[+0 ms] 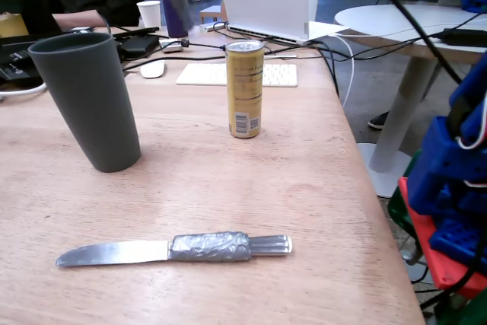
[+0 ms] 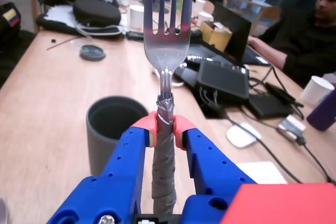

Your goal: Grab the fork and place it in gray glass

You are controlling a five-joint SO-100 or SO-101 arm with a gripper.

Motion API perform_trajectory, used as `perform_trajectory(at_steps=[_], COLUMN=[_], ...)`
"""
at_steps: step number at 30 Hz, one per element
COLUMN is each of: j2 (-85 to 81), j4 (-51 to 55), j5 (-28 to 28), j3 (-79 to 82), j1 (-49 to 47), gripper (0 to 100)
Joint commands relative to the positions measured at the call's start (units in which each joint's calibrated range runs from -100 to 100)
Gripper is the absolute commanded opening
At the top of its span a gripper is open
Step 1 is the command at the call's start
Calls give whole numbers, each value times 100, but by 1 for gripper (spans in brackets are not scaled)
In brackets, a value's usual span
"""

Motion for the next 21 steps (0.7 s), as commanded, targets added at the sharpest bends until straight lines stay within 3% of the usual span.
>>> perform_trajectory(at_steps=[1, 7, 17, 21], j2=[720, 2221, 3310, 3773], j4=[-136, -210, -2689, -3017], j5=[-15, -107, -337, -337], j3=[-1646, -3524, -3439, -3439], j1=[-337, -659, -608, -608], gripper=[0, 0, 0, 0])
